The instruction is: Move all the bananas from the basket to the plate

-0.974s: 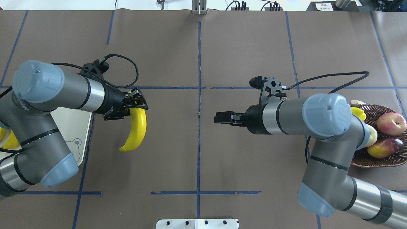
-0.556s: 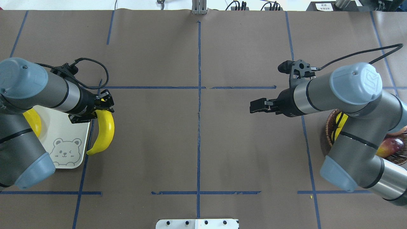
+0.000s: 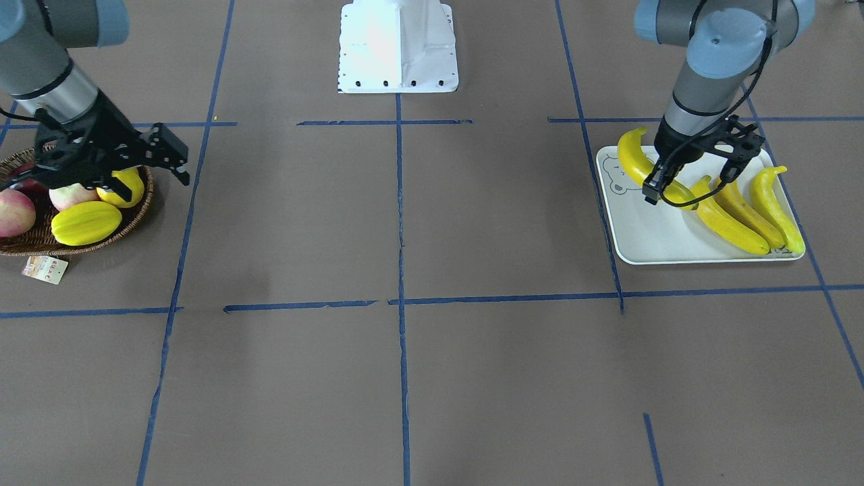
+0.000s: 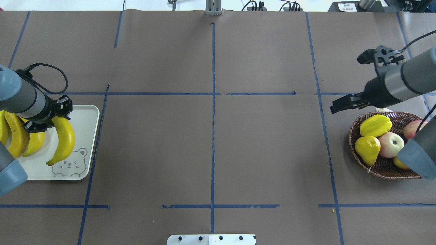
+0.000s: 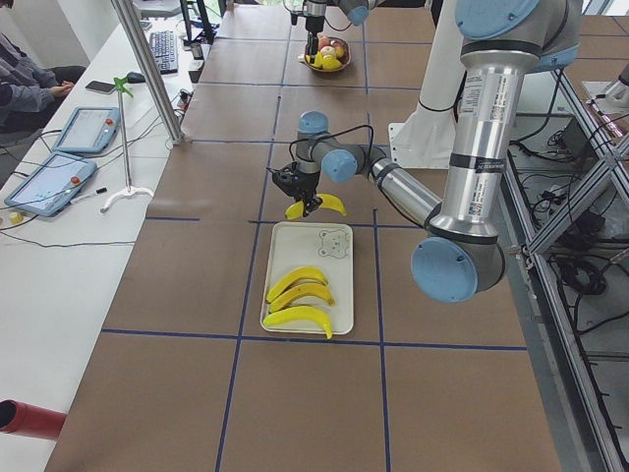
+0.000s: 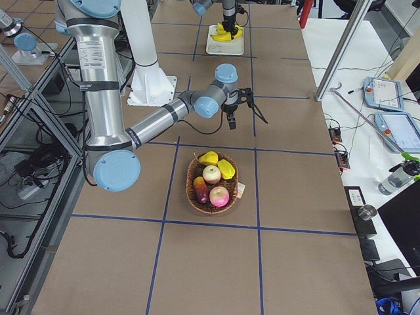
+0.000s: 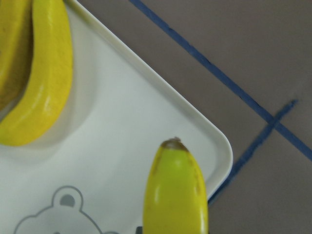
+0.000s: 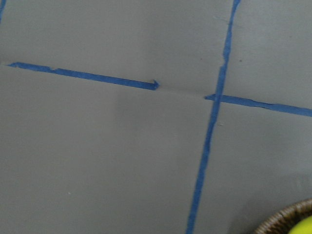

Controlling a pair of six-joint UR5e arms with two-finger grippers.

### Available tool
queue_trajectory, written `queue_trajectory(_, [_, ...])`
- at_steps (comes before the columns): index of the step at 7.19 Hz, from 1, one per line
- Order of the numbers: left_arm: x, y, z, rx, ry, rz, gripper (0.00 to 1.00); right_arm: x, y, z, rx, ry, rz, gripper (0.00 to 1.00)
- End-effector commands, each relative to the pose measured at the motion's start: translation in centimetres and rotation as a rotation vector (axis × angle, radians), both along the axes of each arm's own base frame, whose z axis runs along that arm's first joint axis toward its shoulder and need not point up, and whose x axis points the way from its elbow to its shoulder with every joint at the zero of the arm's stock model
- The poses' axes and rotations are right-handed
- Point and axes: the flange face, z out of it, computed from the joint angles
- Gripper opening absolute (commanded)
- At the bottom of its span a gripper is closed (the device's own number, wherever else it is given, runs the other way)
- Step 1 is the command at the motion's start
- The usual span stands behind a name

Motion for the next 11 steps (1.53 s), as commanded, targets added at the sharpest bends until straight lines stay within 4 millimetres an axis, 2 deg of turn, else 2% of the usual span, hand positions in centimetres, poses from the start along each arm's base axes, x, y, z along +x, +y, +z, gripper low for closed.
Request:
queue_trajectory(1, [-2.0,-1.4,4.4,-0.030,-0.041,-0.052,0.05,6.0,0.4,5.1,0.065,0.055,-0.062,1.00])
queue_trajectory(2, [-1.5,-2.0,6.5,-0.021,-0.025,-0.067,0.05,6.8,0.6,5.8,0.087,0.067,-0.076,1.00])
queue_trajectory(4, [-1.4,-3.2,10.8,-0.003,-0.013,-0.085,0.09,7.0,0.7,5.9,0.086,0.068,-0.074,1.00])
queue_trajectory(5, [-2.1,-3.9,12.3,0.008,-0.010,-0.095,0.23,7.1,0.8,6.0,0.084,0.069,-0.074,1.00])
queue_trajectory(6, [-3.2,-4.6,13.1,0.025,-0.023,-0.088,0.61,7.2,0.8,6.0,0.084,0.070,-0.071,1.00])
queue_trajectory(7, [-5.2,-5.5,13.0,0.084,-0.039,-0.034,1.00,7.4,0.8,6.2,0.083,0.071,-0.070,1.00])
queue_trajectory(9, [-10.2,-7.0,12.3,0.158,-0.011,0.077,1.00,8.8,0.9,7.4,0.108,0.092,-0.086,1.00])
queue_trajectory(10, [-13.7,-6.9,12.4,0.181,0.044,0.141,1.00,10.3,0.8,8.0,0.119,0.105,-0.079,1.00])
queue_trajectory(11, [-16.3,-6.8,11.9,0.237,0.082,0.209,1.00,11.6,0.7,8.9,0.128,0.129,-0.095,1.00])
